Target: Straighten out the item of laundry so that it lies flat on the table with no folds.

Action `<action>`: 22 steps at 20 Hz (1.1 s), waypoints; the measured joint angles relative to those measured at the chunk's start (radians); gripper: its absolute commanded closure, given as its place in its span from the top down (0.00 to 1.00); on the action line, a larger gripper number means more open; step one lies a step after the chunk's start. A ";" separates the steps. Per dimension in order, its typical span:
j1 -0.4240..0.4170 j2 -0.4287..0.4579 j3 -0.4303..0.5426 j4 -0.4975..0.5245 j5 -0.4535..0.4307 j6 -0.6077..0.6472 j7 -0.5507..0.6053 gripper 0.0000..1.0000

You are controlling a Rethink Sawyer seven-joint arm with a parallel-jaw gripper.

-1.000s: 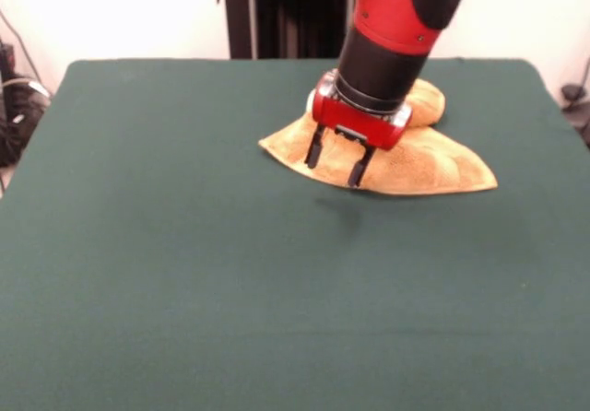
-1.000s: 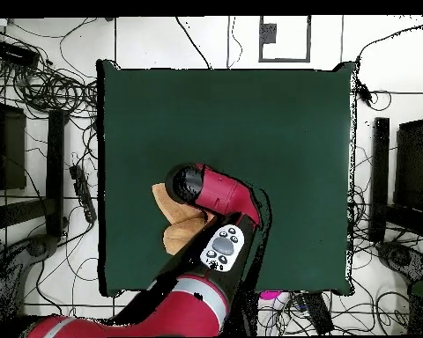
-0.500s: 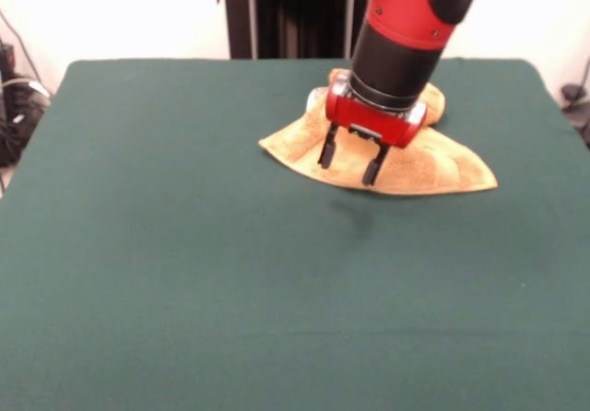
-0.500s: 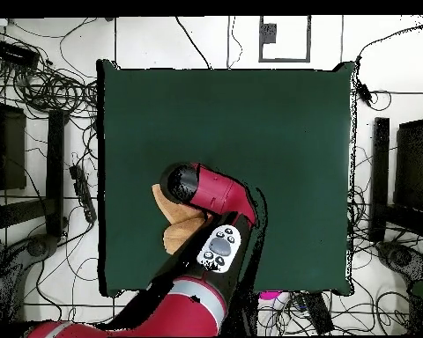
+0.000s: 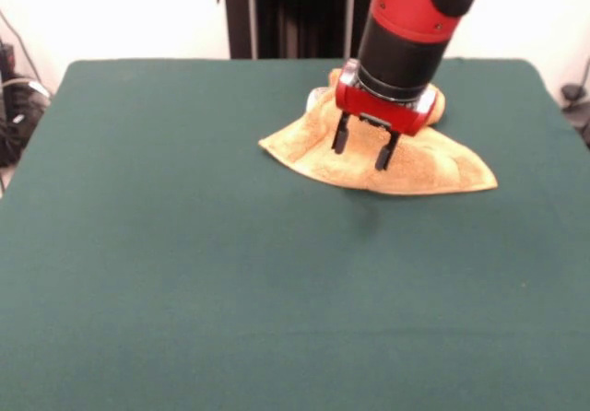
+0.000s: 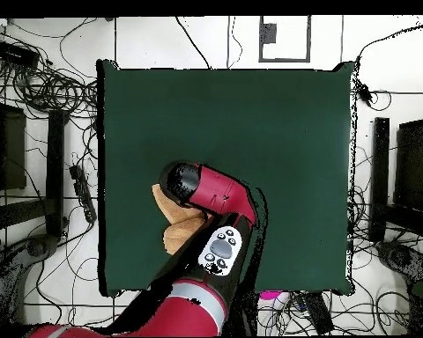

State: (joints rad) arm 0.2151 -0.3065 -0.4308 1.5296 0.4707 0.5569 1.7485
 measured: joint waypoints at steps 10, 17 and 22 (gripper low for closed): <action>-0.002 0.037 0.002 0.000 0.029 0.034 0.009 1.00; -0.008 0.098 0.005 -0.011 0.044 0.039 0.009 1.00; -0.007 0.102 0.001 -0.017 0.048 0.045 0.009 1.00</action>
State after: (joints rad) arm 0.2084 -0.2040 -0.4295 1.5128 0.5187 0.6017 1.7574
